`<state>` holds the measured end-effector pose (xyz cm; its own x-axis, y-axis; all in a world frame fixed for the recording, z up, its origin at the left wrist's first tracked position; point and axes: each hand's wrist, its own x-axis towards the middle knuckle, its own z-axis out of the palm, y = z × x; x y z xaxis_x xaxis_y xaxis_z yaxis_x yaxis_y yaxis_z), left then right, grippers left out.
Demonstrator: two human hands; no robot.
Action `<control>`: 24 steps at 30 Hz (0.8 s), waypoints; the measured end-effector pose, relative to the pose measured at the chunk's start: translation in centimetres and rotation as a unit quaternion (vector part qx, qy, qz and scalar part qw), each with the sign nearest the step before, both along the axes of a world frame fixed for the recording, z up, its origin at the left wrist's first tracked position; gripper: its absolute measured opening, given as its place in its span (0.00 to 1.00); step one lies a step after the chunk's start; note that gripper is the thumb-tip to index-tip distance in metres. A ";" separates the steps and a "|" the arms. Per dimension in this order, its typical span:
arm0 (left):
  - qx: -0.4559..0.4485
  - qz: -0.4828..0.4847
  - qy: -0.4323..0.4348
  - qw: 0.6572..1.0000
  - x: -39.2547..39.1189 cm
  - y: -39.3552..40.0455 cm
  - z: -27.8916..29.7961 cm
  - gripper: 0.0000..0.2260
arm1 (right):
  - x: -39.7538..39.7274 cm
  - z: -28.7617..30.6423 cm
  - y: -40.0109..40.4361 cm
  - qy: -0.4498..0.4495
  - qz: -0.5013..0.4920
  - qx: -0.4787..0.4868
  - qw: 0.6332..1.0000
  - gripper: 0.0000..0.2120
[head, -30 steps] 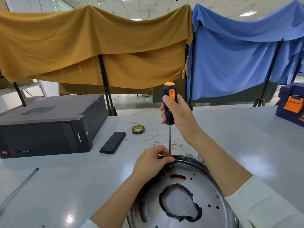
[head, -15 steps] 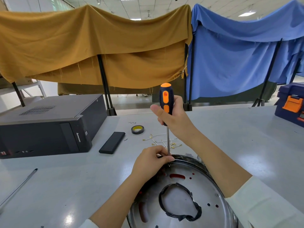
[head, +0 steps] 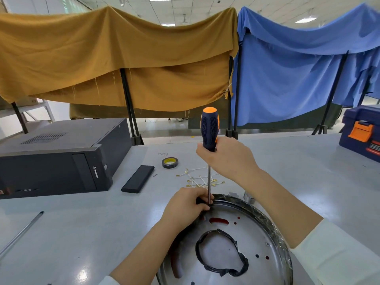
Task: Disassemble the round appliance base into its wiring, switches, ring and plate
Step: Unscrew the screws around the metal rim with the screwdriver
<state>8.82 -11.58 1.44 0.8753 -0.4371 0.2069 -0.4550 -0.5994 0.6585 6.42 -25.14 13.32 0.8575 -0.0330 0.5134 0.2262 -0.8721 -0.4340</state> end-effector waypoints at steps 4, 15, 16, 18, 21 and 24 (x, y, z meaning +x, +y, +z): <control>0.034 0.013 -0.025 0.999 0.1 -0.1 -0.1 0.07 | -0.1 0.7 -0.3 0.064 0.041 0.040 0.996 0.17; 0.058 0.031 -0.060 0.996 -0.2 -0.3 -0.2 0.06 | -1.3 0.6 -1.3 0.060 0.010 0.073 0.995 0.17; 0.059 0.032 -0.062 0.996 -0.2 -0.3 -0.2 0.06 | -1.5 0.6 -1.3 0.047 -0.003 0.083 0.995 0.17; 0.061 0.031 -0.067 0.995 -0.2 -0.3 -0.2 0.06 | -1.7 1.3 -1.4 0.005 -0.022 0.130 0.991 0.16; 0.059 0.025 -0.070 0.996 -0.3 -0.2 -0.2 0.07 | -1.6 2.9 -2.4 -0.067 0.006 0.212 0.975 0.13; 0.052 0.018 -0.073 0.996 -0.6 -0.2 -0.1 0.07 | -1.3 1.7 -4.0 -0.029 0.089 0.242 0.966 0.10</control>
